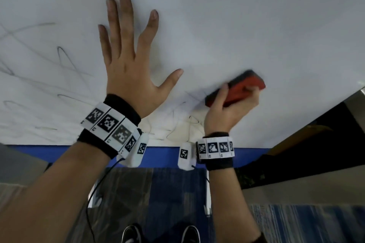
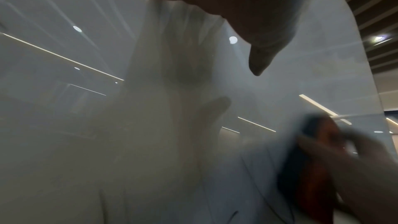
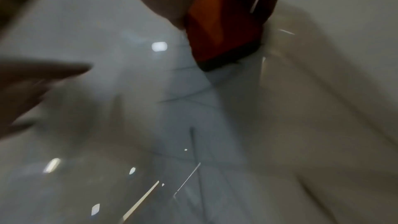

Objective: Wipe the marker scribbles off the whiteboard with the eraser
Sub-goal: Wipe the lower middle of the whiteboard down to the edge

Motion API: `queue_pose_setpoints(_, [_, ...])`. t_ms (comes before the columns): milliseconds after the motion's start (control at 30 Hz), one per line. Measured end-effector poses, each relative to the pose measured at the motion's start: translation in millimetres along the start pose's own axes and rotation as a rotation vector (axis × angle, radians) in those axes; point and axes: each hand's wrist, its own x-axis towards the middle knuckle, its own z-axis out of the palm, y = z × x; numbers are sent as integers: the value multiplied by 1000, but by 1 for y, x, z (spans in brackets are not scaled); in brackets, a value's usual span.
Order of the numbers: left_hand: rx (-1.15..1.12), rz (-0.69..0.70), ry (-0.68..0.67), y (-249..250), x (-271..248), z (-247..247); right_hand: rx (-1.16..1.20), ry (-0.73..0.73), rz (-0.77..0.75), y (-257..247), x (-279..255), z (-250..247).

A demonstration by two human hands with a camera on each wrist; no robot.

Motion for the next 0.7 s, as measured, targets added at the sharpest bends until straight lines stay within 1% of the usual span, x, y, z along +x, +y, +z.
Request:
queue_pose_setpoints(33, [-6,2,-1,-1,-1,-1,-56,-73,-165,-21,3,7])
queue_pose_setpoints(67, [-6,9,-2,-3,-1,-2,-96,-114,-266,-31,6,12])
queue_pose_setpoints(133, [5,37,-9,-12,-3,-7,-166,-142,-376,-32,8,10])
queue_pose_setpoints(167, [15,57,-19,-17,-4,-9,-205,-168,-408,-20,7,4])
queue_pose_setpoints(200, [30,80,-34,-22,-5,-11,-251,-205,-433,2,5,-6])
queue_pose_setpoints(267, [77,121,-70,-34,-5,-16,-360,-338,-455,54,-2,-36])
queue_pose_setpoints(300, [101,139,-86,-39,-4,-18,-443,-437,-469,80,-6,-52])
queue_pose_setpoints(367, [135,158,-103,-43,-2,-19,-623,-604,-597,119,-5,-81])
queue_pose_setpoints(400, [145,163,-107,-43,-2,-18,-679,-642,-706,129,1,-89])
queue_pose_setpoints(467, [150,161,-107,-41,-2,-15,-678,-628,-944,121,23,-89])
queue_pose_setpoints(500, [144,155,-103,-39,-2,-13,-629,-593,-1018,103,36,-83])
queue_pose_setpoints(600, [118,113,-44,-32,-4,-5,-457,-480,-1127,43,66,-58])
queue_pose_setpoints(667, [99,73,2,-27,-6,2,-371,-451,-1205,29,77,-44])
queue_pose_setpoints(700, [86,49,23,-24,-7,5,-346,-454,-1243,33,79,-41])
